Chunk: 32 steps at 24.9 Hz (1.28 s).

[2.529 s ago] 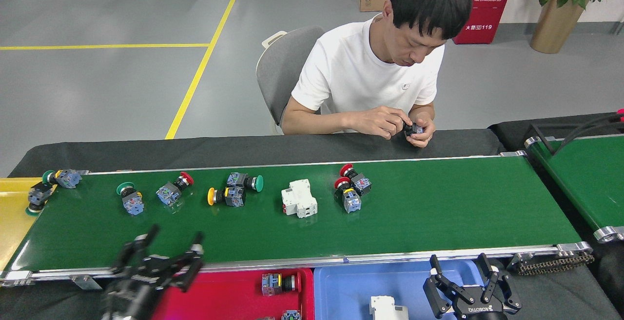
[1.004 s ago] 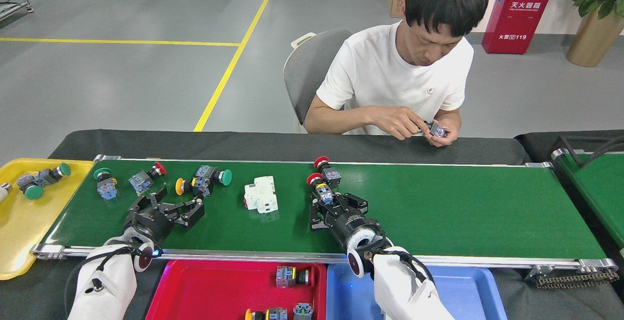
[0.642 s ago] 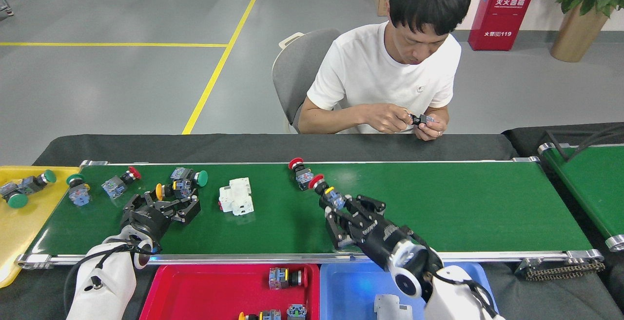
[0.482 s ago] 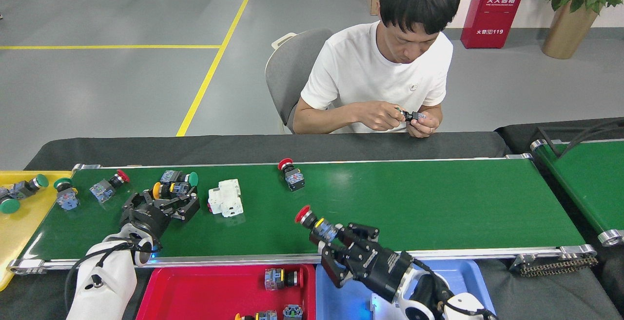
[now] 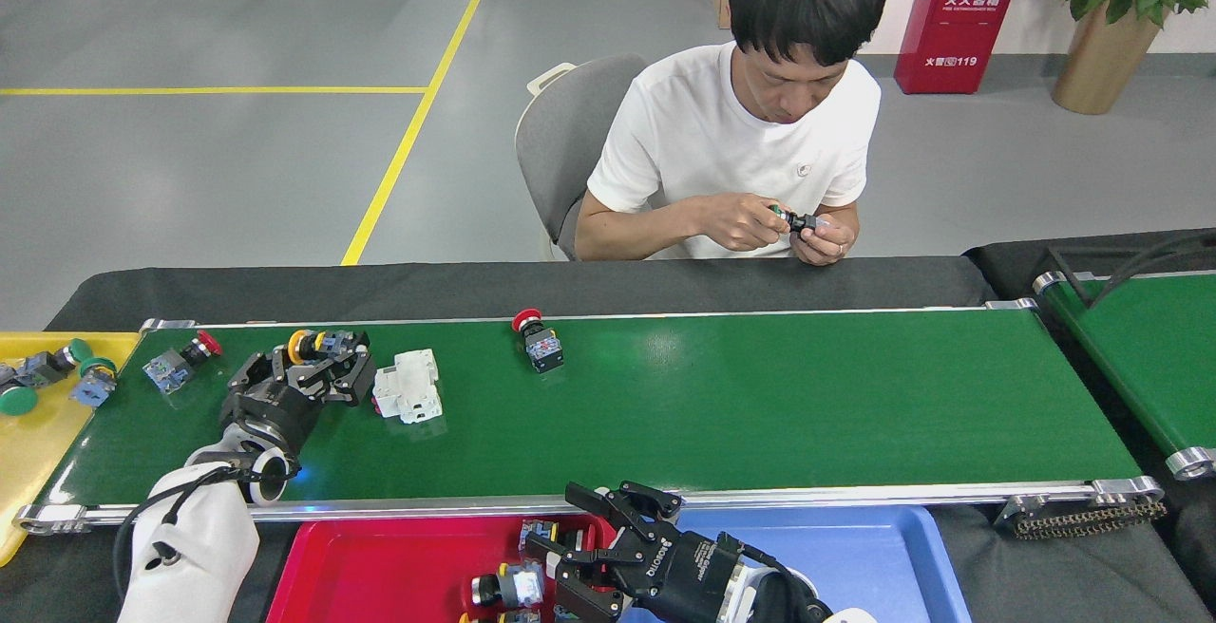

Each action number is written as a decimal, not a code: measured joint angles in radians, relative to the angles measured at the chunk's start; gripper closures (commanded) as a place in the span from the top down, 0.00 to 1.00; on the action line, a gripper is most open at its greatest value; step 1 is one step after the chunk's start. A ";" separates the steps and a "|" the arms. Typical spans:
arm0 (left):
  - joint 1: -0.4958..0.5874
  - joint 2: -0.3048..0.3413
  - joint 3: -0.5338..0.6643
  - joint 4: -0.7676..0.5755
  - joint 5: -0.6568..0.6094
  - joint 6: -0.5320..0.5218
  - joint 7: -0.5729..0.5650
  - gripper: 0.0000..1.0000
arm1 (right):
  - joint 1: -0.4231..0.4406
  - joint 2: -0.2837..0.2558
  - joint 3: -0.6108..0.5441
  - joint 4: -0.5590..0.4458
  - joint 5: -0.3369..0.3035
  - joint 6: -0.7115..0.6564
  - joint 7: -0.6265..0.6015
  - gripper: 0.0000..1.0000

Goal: Pick switch part from conveyor to tray

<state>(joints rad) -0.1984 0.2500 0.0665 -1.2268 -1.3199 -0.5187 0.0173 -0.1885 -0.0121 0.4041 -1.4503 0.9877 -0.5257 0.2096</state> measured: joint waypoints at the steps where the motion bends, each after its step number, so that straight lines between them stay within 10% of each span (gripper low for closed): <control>1: 0.076 0.001 0.012 -0.096 0.019 -0.040 -0.016 0.40 | 0.003 0.000 -0.050 -0.020 0.001 0.014 0.000 0.97; 4: 0.297 0.001 0.036 -0.325 0.035 -0.151 -0.044 1.00 | 0.018 -0.011 -0.198 -0.055 0.008 0.069 0.003 0.97; 13: 0.398 -0.018 0.174 -0.354 0.033 -0.219 -0.058 0.98 | 0.191 -0.052 -0.439 -0.071 0.197 0.264 -0.162 0.97; 23: 0.412 -0.002 0.336 -0.139 -0.193 0.035 0.275 0.99 | 0.341 -0.052 -0.454 -0.184 0.210 0.338 -0.252 0.97; 32: 0.203 -0.002 0.325 -0.067 -0.140 -0.008 0.126 0.99 | 0.342 -0.023 -0.456 -0.199 0.209 0.356 -0.264 0.98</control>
<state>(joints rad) 0.0050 0.2477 0.3915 -1.2937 -1.4597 -0.5265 0.1436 0.1530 -0.0348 -0.0520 -1.6497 1.1963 -0.1697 -0.0545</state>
